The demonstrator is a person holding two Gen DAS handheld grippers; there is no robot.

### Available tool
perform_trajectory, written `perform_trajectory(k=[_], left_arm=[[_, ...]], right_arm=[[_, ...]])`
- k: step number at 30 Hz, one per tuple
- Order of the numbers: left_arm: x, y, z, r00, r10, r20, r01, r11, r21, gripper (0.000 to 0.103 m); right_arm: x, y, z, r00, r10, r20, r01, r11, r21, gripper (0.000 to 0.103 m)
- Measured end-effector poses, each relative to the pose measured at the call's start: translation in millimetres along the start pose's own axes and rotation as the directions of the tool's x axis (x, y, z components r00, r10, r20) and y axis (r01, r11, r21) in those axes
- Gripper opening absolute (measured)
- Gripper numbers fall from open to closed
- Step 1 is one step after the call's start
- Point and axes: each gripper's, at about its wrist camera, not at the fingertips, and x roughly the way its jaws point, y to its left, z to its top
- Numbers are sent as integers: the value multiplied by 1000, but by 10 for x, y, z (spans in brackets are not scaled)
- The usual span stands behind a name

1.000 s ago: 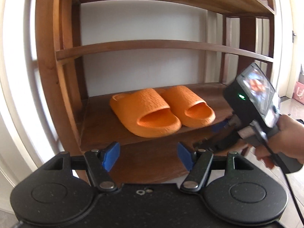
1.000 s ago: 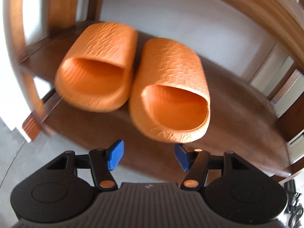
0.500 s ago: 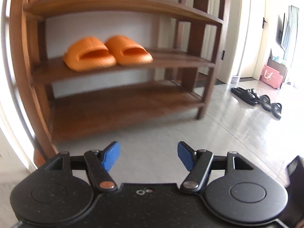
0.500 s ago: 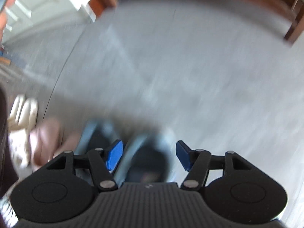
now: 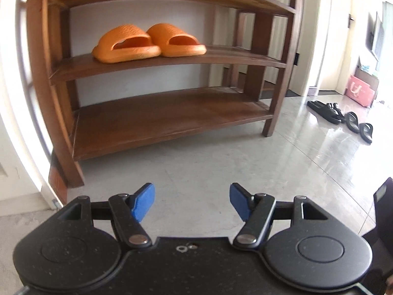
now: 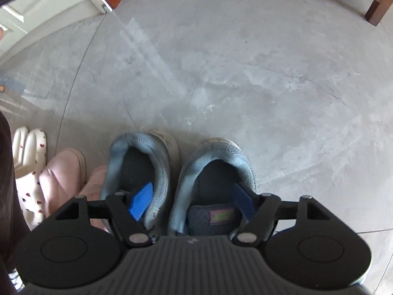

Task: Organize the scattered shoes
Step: 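Lower the right tool onto both grey sneakers and close on them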

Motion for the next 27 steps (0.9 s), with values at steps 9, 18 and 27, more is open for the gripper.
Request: perform_trajectory(k=[9, 18, 27], left_arm=[[-53, -165, -37, 1000, -23, -1, 23, 999, 32, 67], [-145, -117, 21, 999, 3, 51, -3, 1000, 11, 67], [-314, -188, 216, 993, 12, 122, -15, 1000, 24, 67]], right_arm=[[637, 440, 39, 985, -161, 53, 169, 962, -214, 51], [319, 195, -136, 978, -49, 204, 78, 987, -140, 36], [-358, -350, -266, 874, -73, 481, 26, 994, 104, 34]])
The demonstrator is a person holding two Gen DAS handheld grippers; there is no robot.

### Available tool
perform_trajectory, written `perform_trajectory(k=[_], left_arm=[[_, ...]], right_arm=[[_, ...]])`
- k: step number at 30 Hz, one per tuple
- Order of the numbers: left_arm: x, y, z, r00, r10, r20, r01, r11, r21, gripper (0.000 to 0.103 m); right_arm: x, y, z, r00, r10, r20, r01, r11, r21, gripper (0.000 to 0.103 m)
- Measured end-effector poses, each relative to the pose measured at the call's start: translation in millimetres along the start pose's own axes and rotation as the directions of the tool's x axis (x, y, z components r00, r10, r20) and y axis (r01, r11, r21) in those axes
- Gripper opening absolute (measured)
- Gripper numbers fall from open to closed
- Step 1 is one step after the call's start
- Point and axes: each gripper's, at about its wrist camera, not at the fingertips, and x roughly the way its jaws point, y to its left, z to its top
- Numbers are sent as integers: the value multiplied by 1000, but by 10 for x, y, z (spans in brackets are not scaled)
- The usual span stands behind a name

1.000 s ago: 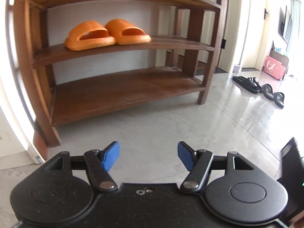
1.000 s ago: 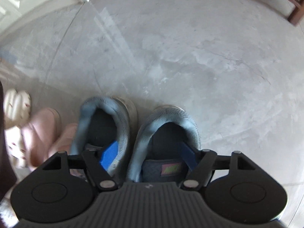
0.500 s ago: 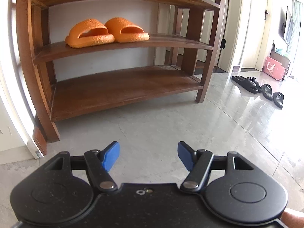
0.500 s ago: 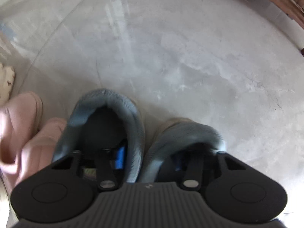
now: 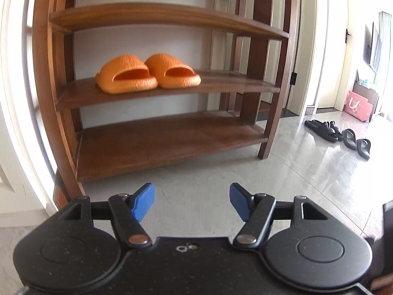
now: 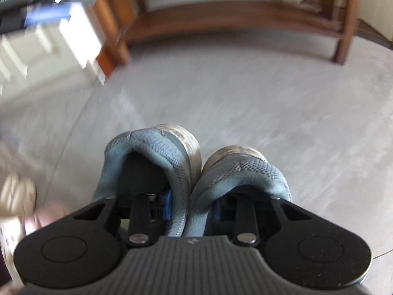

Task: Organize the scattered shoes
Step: 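Lower the right tool onto both grey sneakers and close on them, then lift the grey sneakers with the right tool onto the rack shelf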

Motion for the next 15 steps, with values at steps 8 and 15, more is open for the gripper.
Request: perform_trajectory(k=[8, 15], left_arm=[[-36, -72, 143, 999, 3, 32, -3, 1000, 7, 68], [11, -86, 282, 997, 42, 62, -41, 999, -5, 68]], right_arm=[[-501, -398, 1135, 968, -82, 238, 67, 995, 70, 34], [-703, -566, 2620, 912, -163, 376, 187, 982, -26, 34]])
